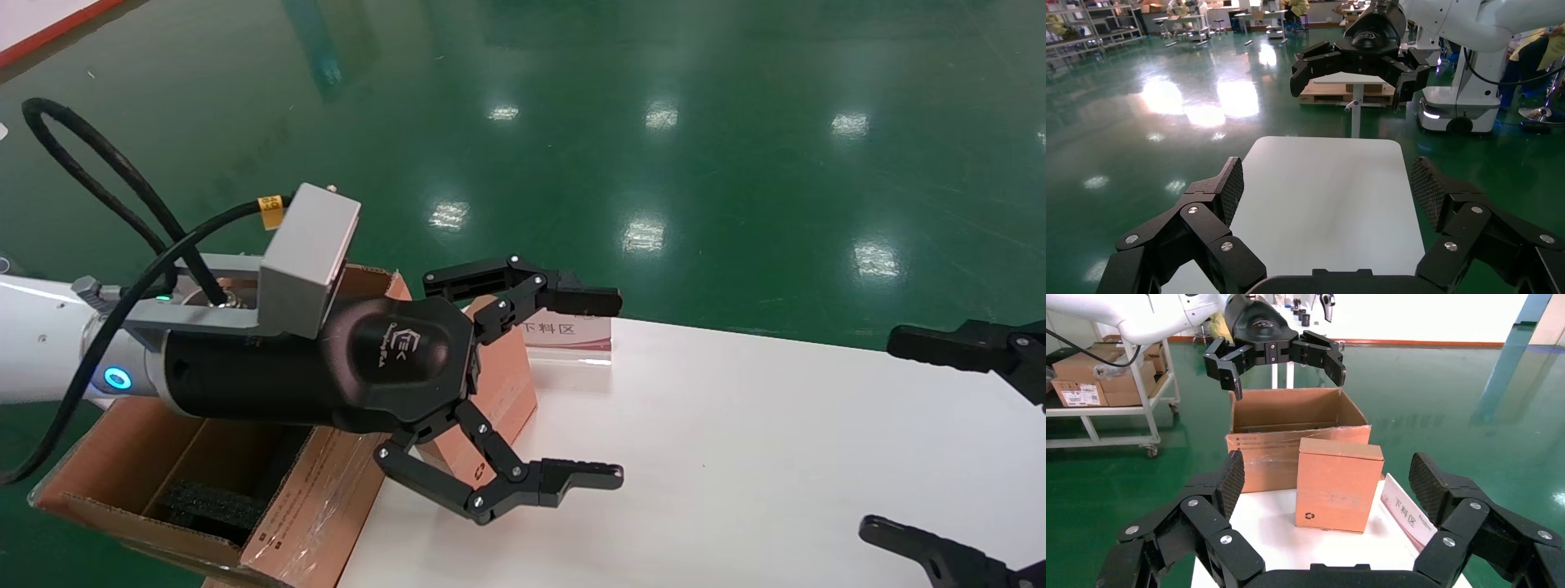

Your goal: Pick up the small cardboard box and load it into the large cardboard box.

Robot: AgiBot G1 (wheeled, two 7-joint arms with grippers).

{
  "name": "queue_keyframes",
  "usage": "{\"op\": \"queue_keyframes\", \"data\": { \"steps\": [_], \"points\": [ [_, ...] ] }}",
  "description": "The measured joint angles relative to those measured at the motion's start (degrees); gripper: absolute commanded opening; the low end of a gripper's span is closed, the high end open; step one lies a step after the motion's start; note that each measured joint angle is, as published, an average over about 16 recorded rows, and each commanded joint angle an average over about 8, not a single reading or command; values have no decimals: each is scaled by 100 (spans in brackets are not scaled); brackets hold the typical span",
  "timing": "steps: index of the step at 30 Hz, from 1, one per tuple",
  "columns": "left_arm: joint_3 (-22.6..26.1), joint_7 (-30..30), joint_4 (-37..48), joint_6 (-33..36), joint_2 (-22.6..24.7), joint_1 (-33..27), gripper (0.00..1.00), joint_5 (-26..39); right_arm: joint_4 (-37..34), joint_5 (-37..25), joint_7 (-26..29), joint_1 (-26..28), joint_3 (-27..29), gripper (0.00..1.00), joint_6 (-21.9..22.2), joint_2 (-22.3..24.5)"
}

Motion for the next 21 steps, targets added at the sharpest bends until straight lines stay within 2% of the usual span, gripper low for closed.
{"op": "queue_keyframes", "data": {
  "steps": [13,21],
  "points": [
    [22,-32,-9,-4,-4,-11,100,34,-1,2,0,0,0,100,0,0],
    [249,-456,-110,-78,-19,-265,100,428,-3,3,-2,2,-2,100,-1,0]
  ]
}}
